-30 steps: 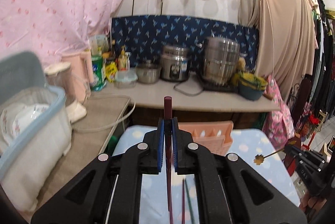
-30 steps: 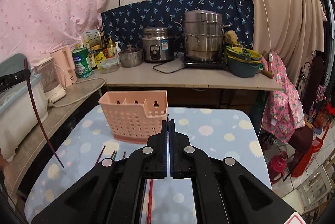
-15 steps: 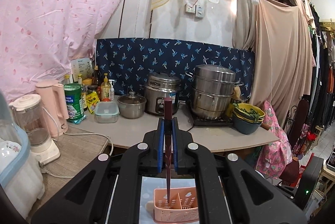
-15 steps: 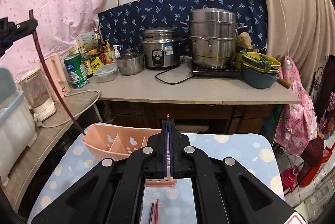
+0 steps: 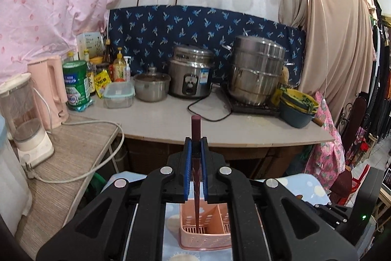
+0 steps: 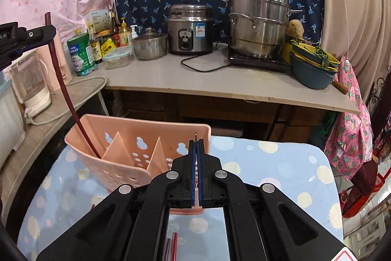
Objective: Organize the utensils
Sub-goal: 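Open both tools to release the utensils and pull back, then close the right tool on a red chopstick with a dark tip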
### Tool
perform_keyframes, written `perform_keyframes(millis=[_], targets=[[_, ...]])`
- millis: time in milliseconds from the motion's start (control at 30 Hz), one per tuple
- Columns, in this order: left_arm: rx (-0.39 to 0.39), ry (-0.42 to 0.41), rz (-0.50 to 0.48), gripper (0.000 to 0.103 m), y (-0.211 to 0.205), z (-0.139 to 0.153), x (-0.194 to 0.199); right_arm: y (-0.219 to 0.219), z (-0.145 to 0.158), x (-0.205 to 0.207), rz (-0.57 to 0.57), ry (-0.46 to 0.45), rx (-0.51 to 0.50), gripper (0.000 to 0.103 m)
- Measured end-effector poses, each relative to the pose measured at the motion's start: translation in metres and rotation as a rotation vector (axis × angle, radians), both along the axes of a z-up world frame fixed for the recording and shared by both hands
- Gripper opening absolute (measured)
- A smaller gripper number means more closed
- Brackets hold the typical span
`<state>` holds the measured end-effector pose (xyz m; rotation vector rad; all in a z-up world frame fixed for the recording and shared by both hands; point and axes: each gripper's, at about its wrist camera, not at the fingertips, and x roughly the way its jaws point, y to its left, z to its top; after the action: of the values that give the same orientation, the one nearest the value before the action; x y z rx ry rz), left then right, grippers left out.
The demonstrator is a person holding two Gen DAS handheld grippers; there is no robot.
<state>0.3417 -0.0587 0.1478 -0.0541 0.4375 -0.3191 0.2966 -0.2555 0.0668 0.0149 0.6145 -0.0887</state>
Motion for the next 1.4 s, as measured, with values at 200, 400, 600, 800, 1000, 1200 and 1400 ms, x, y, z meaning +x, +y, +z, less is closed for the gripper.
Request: perform_keyframes(millis=[200, 400, 600, 800, 1000, 1200, 1400], targets=[[0.03, -0.028, 0.058, 0.069, 0.008, -0.014, -0.02, 0.003, 0.01, -0.025, -0.016, -0.049, -0.031, 0.016], [0.064, -0.03, 0.061, 0.07, 0.02, -0.014, -0.055, 0.002, 0.024, -0.065, -0.02, -0.078, -0.005, 0.025], [0.094, 0.005, 0.047, 0.07, 0.03, -0.034, -0.113, 0.009, 0.017, -0.119, -0.006, -0.056, 0.003, 0.025], [0.145, 0.08, 0.04, 0.07, 0.039, -0.071, -0.167, 0.013, -0.005, -0.17, -0.002, 0.005, 0.019, 0.025], [0.17, 0.13, 0.04, 0.069, 0.05, -0.093, -0.205, 0.019, -0.026, -0.214, -0.001, 0.059, 0.029, 0.025], [0.173, 0.177, 0.044, 0.069, 0.059, -0.112, -0.235, 0.027, -0.046, -0.249, -0.002, 0.101, 0.024, 0.025], [0.19, 0.235, 0.045, 0.069, 0.062, -0.137, -0.257, 0.035, -0.072, -0.274, 0.006, 0.154, 0.023, 0.025]])
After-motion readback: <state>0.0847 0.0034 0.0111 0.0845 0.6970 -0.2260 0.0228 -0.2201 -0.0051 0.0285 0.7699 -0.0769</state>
